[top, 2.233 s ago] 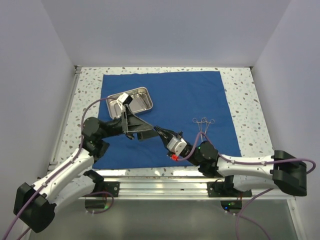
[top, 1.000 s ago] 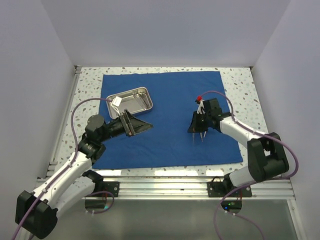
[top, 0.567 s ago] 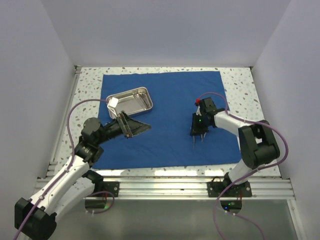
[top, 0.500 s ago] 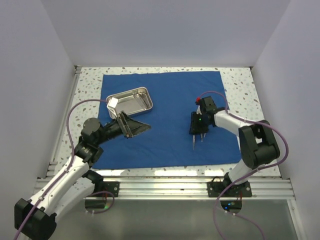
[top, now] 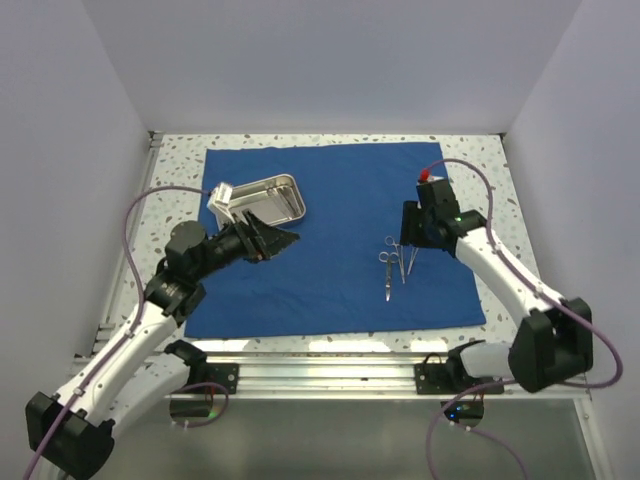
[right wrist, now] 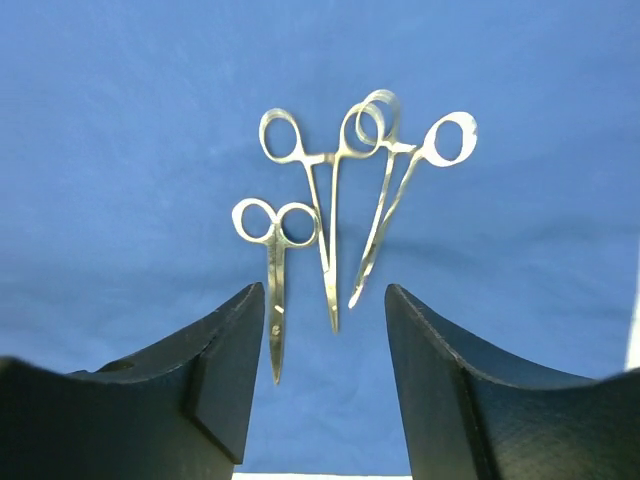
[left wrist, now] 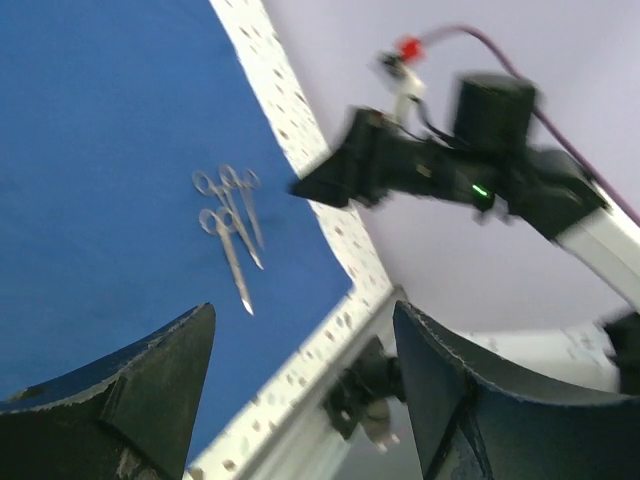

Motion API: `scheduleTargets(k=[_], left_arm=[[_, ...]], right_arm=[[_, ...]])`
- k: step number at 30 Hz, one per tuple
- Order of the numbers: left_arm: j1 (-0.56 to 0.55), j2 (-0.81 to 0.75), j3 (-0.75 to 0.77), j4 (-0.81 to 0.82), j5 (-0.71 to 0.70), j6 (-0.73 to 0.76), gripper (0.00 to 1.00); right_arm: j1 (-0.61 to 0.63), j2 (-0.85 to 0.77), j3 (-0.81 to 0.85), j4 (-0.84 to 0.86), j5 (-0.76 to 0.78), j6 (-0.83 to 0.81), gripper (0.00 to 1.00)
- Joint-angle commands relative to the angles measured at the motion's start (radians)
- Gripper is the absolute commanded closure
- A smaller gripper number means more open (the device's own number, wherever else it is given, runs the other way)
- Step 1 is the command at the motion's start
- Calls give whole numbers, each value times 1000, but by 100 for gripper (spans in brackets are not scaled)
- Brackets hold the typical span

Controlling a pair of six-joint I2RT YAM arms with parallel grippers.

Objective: Open and lay out the surgical kit
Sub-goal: Place the medical item in the surgical kit, then pick up the medical item from the container.

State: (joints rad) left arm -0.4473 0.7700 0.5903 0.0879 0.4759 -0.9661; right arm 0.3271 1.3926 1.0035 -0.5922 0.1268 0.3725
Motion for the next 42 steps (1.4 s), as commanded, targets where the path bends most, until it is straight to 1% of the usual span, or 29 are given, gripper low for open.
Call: scheduleTargets(k=[1,2,3,4,5,6,7,8,9,10,12,13,14,15,16,20,21,23,24,25,27,28,30,35,40,41,42], left_arm=[[5,64,141,-141,-254,234,24],[5,90,158,-146,-298,269,24],[5,119,173,-143,-369,333,24],[5,155,219,-146,-399,364,23],[7,246,250,-154,-416,394,23],[7,303,329,-172,-434,455,22],[7,366,377,-195,-444,484,24],[7,496,425,-250,-456,503,25],[13,559,507,-266,-489,535,26],[16,666,540,-269,-512,552,28],[38,767,621,-267,-526,582,28],[48,863,652,-277,-520,587,29],[61,911,683,-296,-516,589,30],[85,957,739,-313,-545,586,30],[93,1035,767,-329,-553,581,31],[128,1163,862,-350,-608,555,32],[128,1186,911,-362,-647,549,32],[128,1262,965,-391,-663,558,32],[128,1293,1032,-410,-675,563,32],[130,1355,1066,-430,-684,563,32],[127,1413,1156,-485,-701,566,33],[127,1458,1180,-499,-712,566,33],[121,1491,1216,-511,-730,564,33],[107,1563,1273,-585,-806,555,33],[81,1549,1232,-616,-888,564,33],[72,1552,1226,-625,-890,567,35],[70,1555,1224,-637,-886,569,38]], right_arm=[[4,-151,55,-73,105,-26,44],[3,-203,52,-69,87,-27,44],[3,-223,38,-52,64,-30,43],[3,-243,27,-40,9,-35,43],[4,-268,9,-31,-7,-35,42],[4,-277,-2,-14,-28,-35,42],[4,-283,-12,-3,-45,-34,43],[7,-293,-35,6,-77,-32,42],[6,-299,-48,29,-91,-30,42],[7,-300,-60,40,-105,-26,42],[9,-314,-97,78,-124,-12,43],[10,-317,-112,97,-122,-6,42],[13,-320,-138,112,-156,-3,42],[13,-323,-147,139,-162,2,43],[15,-325,-158,150,-168,0,42],[20,-314,-172,167,-194,2,42],[20,-316,-174,175,-210,3,43],[23,-328,-177,178,-216,6,43],[23,-333,-178,177,-213,6,43],[21,-339,-178,178,-205,8,42],[23,-352,-177,172,-196,6,41],[23,-356,-177,172,-188,6,42],[24,-360,-180,175,-188,8,41],[24,-356,-178,180,-211,8,41],[24,-356,-187,192,-234,16,41],[24,-356,-189,193,-239,16,41],[24,-354,-189,195,-240,16,41]])
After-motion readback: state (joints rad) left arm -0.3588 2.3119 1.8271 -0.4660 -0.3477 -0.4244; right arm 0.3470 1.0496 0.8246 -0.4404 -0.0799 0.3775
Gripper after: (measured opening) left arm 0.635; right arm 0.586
